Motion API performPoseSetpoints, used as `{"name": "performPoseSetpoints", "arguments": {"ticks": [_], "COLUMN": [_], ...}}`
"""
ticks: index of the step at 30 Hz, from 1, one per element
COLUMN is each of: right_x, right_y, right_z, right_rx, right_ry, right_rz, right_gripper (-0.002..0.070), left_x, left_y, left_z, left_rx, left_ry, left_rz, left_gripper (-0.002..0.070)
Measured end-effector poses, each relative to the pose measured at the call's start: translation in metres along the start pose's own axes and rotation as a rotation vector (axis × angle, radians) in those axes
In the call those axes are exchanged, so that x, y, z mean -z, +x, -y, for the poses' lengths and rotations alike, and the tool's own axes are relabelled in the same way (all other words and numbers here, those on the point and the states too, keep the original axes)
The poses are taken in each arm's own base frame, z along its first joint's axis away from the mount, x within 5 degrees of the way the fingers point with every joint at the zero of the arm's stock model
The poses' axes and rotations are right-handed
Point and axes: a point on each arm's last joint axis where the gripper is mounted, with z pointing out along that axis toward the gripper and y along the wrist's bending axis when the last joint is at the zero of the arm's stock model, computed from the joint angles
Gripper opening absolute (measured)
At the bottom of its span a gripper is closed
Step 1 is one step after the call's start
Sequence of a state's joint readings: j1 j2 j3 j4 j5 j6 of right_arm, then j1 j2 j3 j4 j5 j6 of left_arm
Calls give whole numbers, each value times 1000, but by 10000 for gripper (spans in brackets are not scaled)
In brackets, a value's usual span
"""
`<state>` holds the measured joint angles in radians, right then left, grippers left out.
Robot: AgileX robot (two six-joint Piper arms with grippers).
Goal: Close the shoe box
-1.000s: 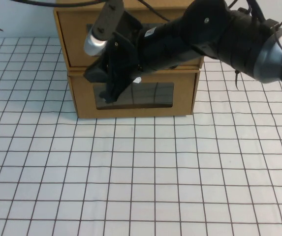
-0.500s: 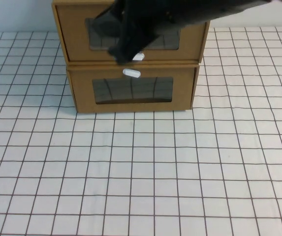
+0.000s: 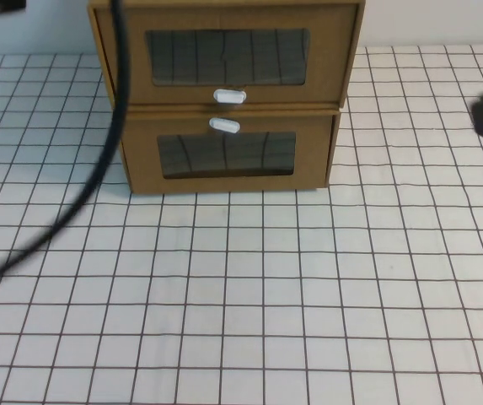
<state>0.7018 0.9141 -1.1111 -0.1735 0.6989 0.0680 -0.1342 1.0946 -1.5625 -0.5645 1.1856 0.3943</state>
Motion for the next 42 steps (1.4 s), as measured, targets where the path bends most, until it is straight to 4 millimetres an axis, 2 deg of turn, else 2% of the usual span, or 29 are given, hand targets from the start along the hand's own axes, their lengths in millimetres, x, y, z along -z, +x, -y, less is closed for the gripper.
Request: {"name": "performPoseSetpoints", "arguments": {"ticks": [3,7,9,13,17,20,35,42], "right_x": [38,78,88,93,81,73,58,57], "right_y": [36,80,101,137,164,174,196,197], "right_z": [4,12,16,19,17,15,12,12], "right_rx": [-51,-135,-189,-265,-286,-282,-268,-269], "right_ry": [21,90,134,184,193,198,205,208], "right_rz": [52,156,195,217,160,121,37,29], "right_gripper": [-13,-13,-13,-13,-13,-13,-13,-13], "left_x": [17,36,43,35,27,25,25,25], "left_y": [42,95,115,142,154,157,159,159], "left_z": [14,30,35,35,33,34,36,36], "left_rx": [4,32,56,101,136,158,164,164], "left_ry": [-29,-87,-102,-104,-89,-66,-56,-56], "left_rz": [46,172,222,197,131,106,75,75], "left_gripper": [-6,-6,-6,-6,-6,-6,-6,-6]}}
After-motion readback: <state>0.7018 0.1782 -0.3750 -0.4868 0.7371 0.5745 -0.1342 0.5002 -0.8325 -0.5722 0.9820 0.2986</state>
